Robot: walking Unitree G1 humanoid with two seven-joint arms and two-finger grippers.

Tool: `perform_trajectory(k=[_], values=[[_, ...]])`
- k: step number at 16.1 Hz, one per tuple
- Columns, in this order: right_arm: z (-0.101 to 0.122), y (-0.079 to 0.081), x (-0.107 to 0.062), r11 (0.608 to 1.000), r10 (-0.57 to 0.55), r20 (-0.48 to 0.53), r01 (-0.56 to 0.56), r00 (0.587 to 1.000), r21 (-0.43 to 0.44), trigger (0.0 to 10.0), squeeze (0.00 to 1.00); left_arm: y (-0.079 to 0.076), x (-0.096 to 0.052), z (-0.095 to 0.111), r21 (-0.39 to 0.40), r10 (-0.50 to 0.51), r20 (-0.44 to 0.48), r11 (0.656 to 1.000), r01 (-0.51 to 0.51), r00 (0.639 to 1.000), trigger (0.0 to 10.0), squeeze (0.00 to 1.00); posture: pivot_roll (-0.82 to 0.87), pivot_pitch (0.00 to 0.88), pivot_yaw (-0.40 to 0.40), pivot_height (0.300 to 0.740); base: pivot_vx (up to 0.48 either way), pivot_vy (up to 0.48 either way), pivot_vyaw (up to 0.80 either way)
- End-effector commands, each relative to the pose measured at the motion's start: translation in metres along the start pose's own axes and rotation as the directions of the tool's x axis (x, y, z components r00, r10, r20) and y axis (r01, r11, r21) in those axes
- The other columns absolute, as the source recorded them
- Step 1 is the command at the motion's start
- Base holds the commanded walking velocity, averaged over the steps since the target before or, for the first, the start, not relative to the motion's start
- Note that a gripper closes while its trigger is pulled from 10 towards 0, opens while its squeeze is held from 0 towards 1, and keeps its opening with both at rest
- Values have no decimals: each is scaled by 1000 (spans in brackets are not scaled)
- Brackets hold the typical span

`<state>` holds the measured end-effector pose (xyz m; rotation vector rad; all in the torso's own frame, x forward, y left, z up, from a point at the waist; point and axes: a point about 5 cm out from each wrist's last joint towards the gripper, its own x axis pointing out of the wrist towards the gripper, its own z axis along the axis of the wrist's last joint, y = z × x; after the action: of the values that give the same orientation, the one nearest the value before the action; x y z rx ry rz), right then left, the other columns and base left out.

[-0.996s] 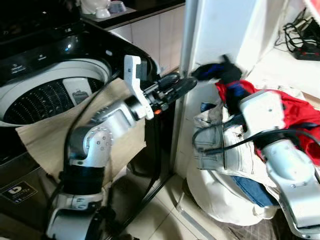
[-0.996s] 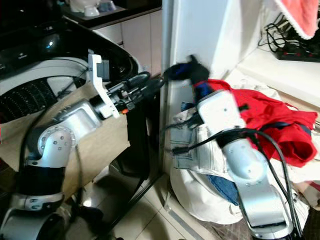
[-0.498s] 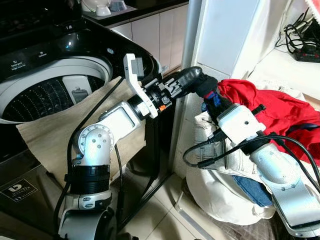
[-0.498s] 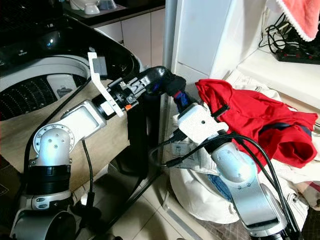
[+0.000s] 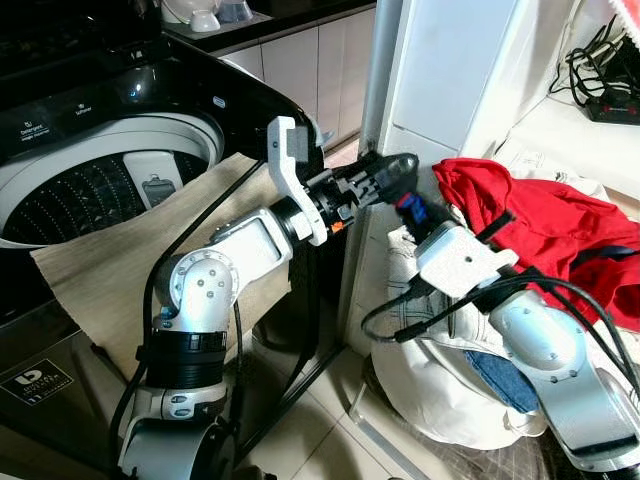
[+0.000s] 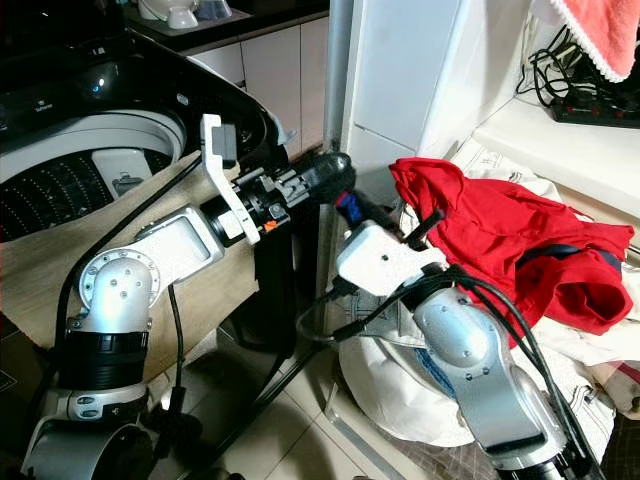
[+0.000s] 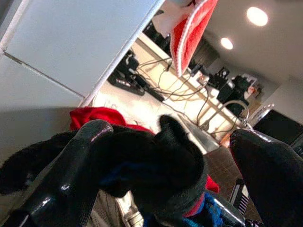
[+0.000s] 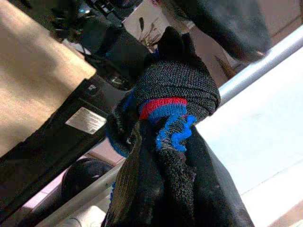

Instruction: Clothes washing

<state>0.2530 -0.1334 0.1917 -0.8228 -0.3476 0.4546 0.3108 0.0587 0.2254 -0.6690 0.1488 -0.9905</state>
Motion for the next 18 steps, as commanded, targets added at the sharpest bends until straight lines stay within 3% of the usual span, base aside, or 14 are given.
perform_trajectory(k=[1,2,3,18], values=[[3,0,2,1000,13,18,-13,1000,-18,0,0,-4,2,1,38,-20,-12,999,20,1000,10000,0,-103,0,24,740,0,0,0],[3,0,2,1000,13,19,-12,1000,-20,0,0,-4,2,1,42,-28,-14,999,28,1000,10000,0,-103,0,25,740,0,0,0],[3,1,2,1000,13,21,-12,1000,-22,0,0,-4,1,0,36,-23,-12,999,24,1000,0,0,-102,0,26,740,0,0,0],[3,0,4,999,10,24,-9,1000,-38,0,0,-1,0,-2,26,-22,-24,999,23,999,0,0,-104,0,25,740,0,0,0]])
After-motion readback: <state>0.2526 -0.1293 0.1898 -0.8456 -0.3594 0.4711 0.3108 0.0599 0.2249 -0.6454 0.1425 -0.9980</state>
